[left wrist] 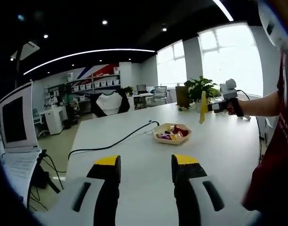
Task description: Place the target food into the container with the food tongs after gripping and lifting it, then release it inside without dropping or visibly crushing the food.
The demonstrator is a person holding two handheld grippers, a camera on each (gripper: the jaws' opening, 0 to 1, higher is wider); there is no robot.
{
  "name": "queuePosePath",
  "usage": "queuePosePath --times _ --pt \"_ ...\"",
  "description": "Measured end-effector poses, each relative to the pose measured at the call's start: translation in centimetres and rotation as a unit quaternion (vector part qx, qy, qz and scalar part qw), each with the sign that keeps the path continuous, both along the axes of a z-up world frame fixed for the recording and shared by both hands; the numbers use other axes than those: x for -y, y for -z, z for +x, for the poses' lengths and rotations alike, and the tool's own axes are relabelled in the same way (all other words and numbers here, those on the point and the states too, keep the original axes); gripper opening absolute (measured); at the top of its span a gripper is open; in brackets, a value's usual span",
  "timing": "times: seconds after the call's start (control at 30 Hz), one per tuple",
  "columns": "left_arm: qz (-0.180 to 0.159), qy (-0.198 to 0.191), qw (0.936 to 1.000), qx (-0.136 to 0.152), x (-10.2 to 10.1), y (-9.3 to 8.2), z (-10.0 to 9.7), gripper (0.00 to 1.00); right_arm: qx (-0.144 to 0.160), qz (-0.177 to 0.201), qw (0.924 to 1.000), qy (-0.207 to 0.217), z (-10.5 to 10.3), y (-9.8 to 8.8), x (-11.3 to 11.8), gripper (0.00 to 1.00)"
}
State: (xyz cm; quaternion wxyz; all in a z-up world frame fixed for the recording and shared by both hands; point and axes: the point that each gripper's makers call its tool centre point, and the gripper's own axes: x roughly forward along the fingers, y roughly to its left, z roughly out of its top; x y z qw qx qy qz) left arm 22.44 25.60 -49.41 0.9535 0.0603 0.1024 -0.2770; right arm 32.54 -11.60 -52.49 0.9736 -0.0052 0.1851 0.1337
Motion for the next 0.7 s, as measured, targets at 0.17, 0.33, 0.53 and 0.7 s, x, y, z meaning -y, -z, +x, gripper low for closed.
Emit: queuePosePath --times 0.17,0.33,0.53,0.7 --pt "-0.010 0.021 0.9997 -0.001 0.8 0.0 0.2 0.46 -0.095 0.016 0.9944 0.044 -3.5 3.8 2.5 0.23" --pt "-0.004 0.031 0.9995 0.002 1.3 -0.1 -0.2 0.46 -0.141 0.006 0.9872 0.074 -4.9 6.9 4.1 0.23" --pt "0.004 0.027 0.9996 -0.010 0.5 0.7 -1.5 0.44 -0.155 -0.002 0.9836 0.092 -4.7 9.6 4.1 0.23" --pt "0.007 0.008 0.9998 -0.014 -0.6 0.7 -2.2 0.44 -0.104 -0.037 0.9881 0.107 -2.8 10.9 3.9 0.24"
